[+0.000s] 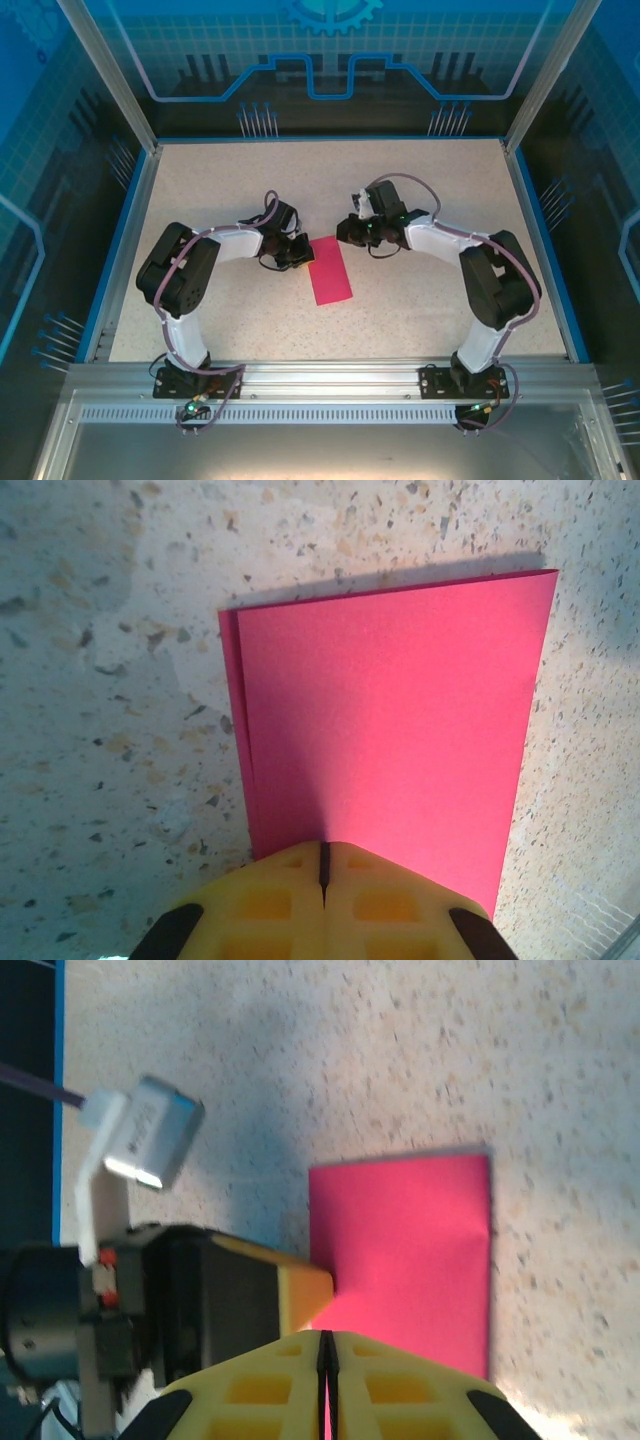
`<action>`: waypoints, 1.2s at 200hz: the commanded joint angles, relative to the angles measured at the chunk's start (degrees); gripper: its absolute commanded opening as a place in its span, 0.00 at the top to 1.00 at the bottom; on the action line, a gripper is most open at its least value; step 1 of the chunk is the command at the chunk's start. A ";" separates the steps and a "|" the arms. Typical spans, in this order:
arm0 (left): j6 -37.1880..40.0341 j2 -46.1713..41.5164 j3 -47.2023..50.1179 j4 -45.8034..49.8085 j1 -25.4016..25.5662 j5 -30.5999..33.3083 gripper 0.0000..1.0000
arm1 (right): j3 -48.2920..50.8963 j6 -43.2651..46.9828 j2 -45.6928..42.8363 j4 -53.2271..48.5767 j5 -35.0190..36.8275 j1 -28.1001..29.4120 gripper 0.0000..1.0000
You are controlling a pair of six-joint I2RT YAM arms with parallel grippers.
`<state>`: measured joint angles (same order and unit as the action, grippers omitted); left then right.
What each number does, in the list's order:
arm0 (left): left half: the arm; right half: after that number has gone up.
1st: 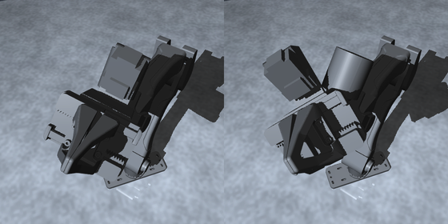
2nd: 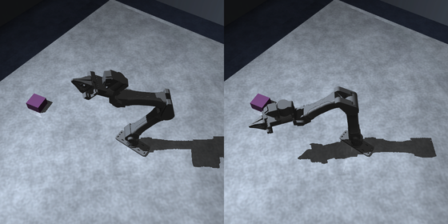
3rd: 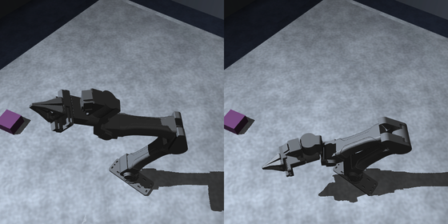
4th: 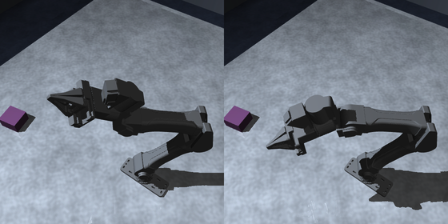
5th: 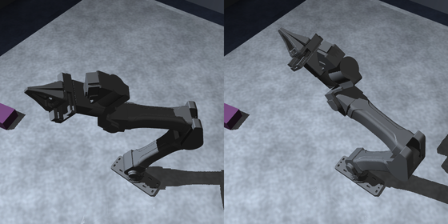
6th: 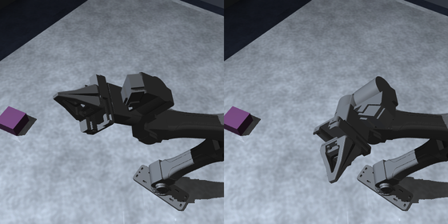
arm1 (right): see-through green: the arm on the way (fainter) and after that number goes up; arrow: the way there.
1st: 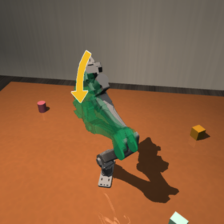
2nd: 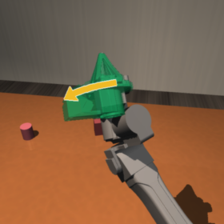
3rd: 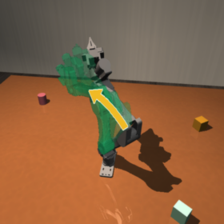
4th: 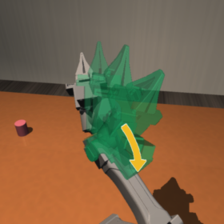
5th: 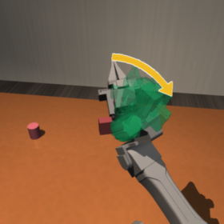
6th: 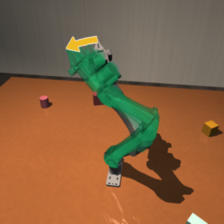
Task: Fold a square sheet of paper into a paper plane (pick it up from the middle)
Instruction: Fold the square sheet of paper in half at the center of the table, then first fold in half a square sheet of paper at the center of the table.
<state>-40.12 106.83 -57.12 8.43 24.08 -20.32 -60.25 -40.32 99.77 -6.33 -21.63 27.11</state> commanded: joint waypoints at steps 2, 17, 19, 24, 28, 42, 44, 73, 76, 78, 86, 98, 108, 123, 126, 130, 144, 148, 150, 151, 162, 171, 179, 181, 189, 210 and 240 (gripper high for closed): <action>0.57 -0.19 1.59 5.46 0.94 2.15 1.00 | 4.16 2.77 0.41 -4.21 -1.18 0.61 0.91; 0.61 -0.69 1.32 5.63 0.95 1.74 1.00 | 5.05 3.25 1.21 -3.91 -2.18 0.73 0.92; 0.64 -0.73 1.18 5.64 1.01 1.63 1.00 | 5.10 3.34 1.39 -3.88 -2.41 0.79 0.92; 0.63 -0.79 1.04 5.57 1.00 1.31 1.00 | 5.13 3.52 1.84 -3.71 -2.89 0.88 0.93; 0.62 -0.83 0.86 5.63 1.06 1.02 1.00 | 5.02 3.64 2.19 -3.69 -3.25 0.99 0.93; 0.48 -1.22 0.23 5.55 1.13 0.38 1.00 | 4.76 3.77 3.89 -2.90 -5.19 1.25 0.95; 0.41 -1.30 0.12 5.55 1.15 0.37 1.00 | 4.79 3.72 4.06 -2.72 -5.49 1.20 0.95; 0.12 -2.92 -1.16 5.75 1.27 -0.40 0.99 | 5.26 3.02 6.28 -1.07 -6.66 1.25 0.96; 0.10 -3.13 -1.34 5.73 1.31 -0.49 0.99 | 5.31 2.97 6.45 -0.98 -6.67 1.23 0.96; 0.12 -3.23 -1.44 5.77 1.25 -0.55 0.99 | 5.38 2.96 6.55 -0.93 -6.67 1.24 0.96; 0.04 -3.67 -1.82 5.82 1.41 -0.96 0.99 | 5.44 3.09 6.96 -1.11 -6.55 1.24 0.96; -0.08 -4.27 -2.36 5.56 1.41 -1.62 0.98 | 5.65 3.22 7.45 -1.29 -6.31 1.27 0.96; -0.35 -4.67 -2.73 5.01 1.43 -2.49 0.97 | 5.80 3.31 7.93 -1.47 -5.94 1.24 0.96; -1.28 -5.27 -3.08 2.61 1.54 -4.77 0.94 | 6.08 3.40 8.55 -1.66 -5.81 1.27 0.96; -1.54 -5.37 -3.00 2.05 1.56 -5.20 0.93 | 6.11 3.40 8.56 -1.69 -5.75 1.23 0.96; -1.89 -5.41 -3.12 1.02 1.59 -5.84 0.92 | 6.21 3.40 8.72 -1.75 -5.70 1.24 0.96; -2.89 -5.13 -3.88 -1.26 1.85 -7.02 0.86 | 6.37 3.49 8.91 -1.93 -5.52 1.20 0.96; -3.09 -4.91 -4.15 -1.74 1.92 -7.12 0.84 | 6.43 3.55 8.98 -1.98 -5.52 1.23 0.96; -3.11 -4.77 -4.32 -1.88 2.05 -7.17 0.84 | 6.39 3.57 9.05 -2.08 -5.53 1.26 0.96; -3.16 -4.73 -4.40 -2.03 2.04 -7.18 0.84 | 6.42 3.53 9.09 -2.01 -5.53 1.27 0.96; -3.38 -3.44 -5.69 -2.79 2.35 -7.41 0.82 | 6.50 3.66 9.28 -2.00 -5.53 1.24 0.96; -3.56 -2.15 -6.85 -3.14 2.63 -7.46 0.81 | 6.46 3.80 9.44 -2.10 -5.43 1.27 0.96; -3.65 -0.91 -7.96 -3.47 2.96 -7.43 0.81 | 6.52 3.72 9.48 -2.11 -5.33 1.28 0.96; -3.65 -0.56 -8.19 -3.49 3.03 -7.45 0.81 | 6.54 3.70 9.53 -2.11 -5.33 1.23 0.96; -3.80 0.84 -9.47 -3.63 3.30 -7.47 0.81 | 6.47 3.71 9.68 -2.15 -5.35 1.20 0.96; -3.74 4.21 -12.36 -3.52 3.97 -7.24 0.81 | 6.50 3.57 9.94 -2.11 -5.27 1.27 0.96; -3.27 7.45 -14.22 -2.73 4.21 -5.33 0.87 | 6.68 3.31 9.92 -2.12 -5.17 1.26 0.97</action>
<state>-43.55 111.70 -69.47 4.75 27.94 -25.96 -55.07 -37.45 107.53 -6.81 -27.31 27.86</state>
